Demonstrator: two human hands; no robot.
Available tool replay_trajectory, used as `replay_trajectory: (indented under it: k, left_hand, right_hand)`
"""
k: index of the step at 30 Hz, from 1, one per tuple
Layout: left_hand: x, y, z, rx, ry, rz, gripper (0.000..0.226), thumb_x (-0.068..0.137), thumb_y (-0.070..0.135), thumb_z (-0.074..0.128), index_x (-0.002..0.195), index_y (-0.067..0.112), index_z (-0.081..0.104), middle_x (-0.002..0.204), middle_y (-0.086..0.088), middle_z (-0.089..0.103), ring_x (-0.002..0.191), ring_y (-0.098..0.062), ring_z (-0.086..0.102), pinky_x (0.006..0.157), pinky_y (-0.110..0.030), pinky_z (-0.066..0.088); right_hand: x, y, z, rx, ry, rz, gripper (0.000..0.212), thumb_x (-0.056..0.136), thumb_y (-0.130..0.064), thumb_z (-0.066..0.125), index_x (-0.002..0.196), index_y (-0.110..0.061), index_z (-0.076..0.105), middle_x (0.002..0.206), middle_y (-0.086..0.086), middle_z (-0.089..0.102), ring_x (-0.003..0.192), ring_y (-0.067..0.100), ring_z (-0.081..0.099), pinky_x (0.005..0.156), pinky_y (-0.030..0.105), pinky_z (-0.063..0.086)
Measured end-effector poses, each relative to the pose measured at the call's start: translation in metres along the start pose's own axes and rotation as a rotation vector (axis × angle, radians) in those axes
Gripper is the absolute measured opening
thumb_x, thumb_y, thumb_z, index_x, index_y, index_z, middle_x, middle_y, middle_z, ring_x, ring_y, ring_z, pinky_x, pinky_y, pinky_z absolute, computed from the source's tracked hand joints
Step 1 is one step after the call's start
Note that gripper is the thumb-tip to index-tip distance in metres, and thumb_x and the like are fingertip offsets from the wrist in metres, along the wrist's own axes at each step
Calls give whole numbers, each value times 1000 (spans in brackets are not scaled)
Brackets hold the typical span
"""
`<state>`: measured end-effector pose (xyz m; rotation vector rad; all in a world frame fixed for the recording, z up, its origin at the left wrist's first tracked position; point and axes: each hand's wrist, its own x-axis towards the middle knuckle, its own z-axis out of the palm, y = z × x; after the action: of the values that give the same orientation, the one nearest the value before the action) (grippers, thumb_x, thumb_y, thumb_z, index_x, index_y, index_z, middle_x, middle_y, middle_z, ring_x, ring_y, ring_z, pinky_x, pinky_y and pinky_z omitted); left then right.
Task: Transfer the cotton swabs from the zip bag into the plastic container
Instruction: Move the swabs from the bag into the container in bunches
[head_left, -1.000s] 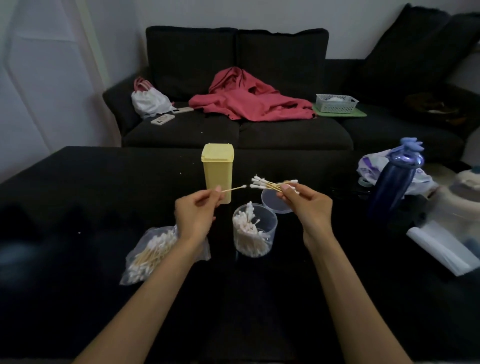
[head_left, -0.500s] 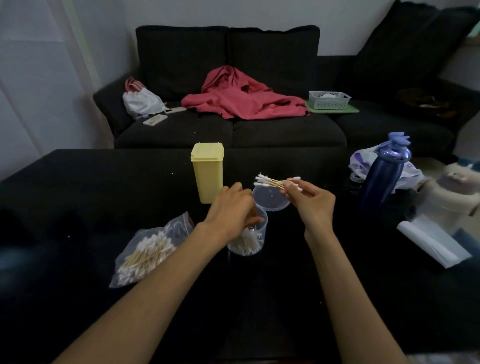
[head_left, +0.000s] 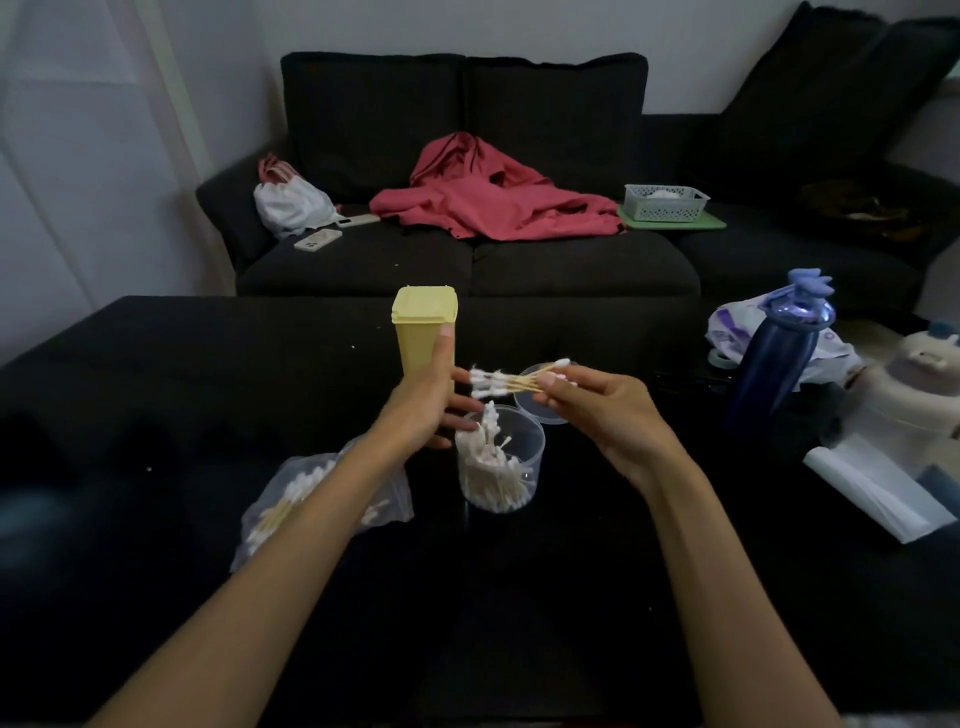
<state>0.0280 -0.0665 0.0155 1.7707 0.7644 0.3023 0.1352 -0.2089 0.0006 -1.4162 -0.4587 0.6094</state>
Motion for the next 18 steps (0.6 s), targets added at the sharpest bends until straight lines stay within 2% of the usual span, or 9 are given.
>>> replay_trajectory:
  k: [2,4,6,8,10,12,14,16,18]
  left_hand:
    - [-6,6,-1,71,-104,-38,71,91,68,7,101,22,61,79,1,71,66,-10,62,60,-26,36]
    - [-7,6,1,179,-126,-28,71,92,67,10,97,19,62,73,1,64,62,-11,53,59,-26,34]
    - [-7,1,6,209,-143,-18,60,95,63,17,87,19,58,75,1,56,66,-11,48,58,-27,35]
    - [-6,-7,9,168,-142,5,51,98,55,28,89,16,59,82,-1,53,75,-13,49,62,-27,36]
    - [-4,-16,12,183,-101,79,48,99,48,34,97,10,63,82,-4,53,75,-15,49,64,-28,36]
    - [-2,-23,14,231,-28,161,41,99,45,35,87,14,60,75,-1,52,70,-13,49,63,-27,36]
    - [-1,-24,16,305,47,213,36,99,45,35,83,19,54,73,5,52,68,-9,50,59,-25,36]
    - [-3,-23,18,352,98,270,33,100,44,34,92,19,53,76,10,52,71,-4,51,60,-21,39]
    - [-6,-22,21,360,133,340,32,100,43,33,96,17,52,79,9,54,73,-3,53,63,-19,41]
  right_hand:
    - [-4,-2,4,-45,-87,29,17,82,-9,68,99,-4,72,94,11,74,83,13,71,70,17,55]
    - [-7,-3,10,-73,-119,36,20,83,-7,67,102,-1,70,94,10,73,79,11,71,67,15,55]
    - [-10,-2,15,-76,-118,30,19,83,-6,66,101,-1,69,90,8,72,73,8,70,64,12,53]
    - [-12,-2,18,-66,-105,38,18,83,-5,65,100,-2,68,87,6,71,67,5,69,60,11,52]
    - [-12,-2,19,-60,-97,65,16,82,-4,65,98,-2,68,86,6,71,64,5,69,59,11,52]
    - [-13,-3,20,-37,-105,115,16,82,-1,64,98,-2,67,84,6,70,64,6,69,61,13,55]
    - [-13,-4,21,29,-131,179,19,82,-1,64,100,-3,66,85,7,71,71,9,69,69,17,57]
    - [-12,-5,22,145,-132,243,19,81,-9,67,99,-5,68,82,6,74,75,12,70,72,18,58]
    - [-11,-7,22,214,-98,285,12,81,-16,69,90,-7,70,76,5,75,73,12,71,66,17,58]
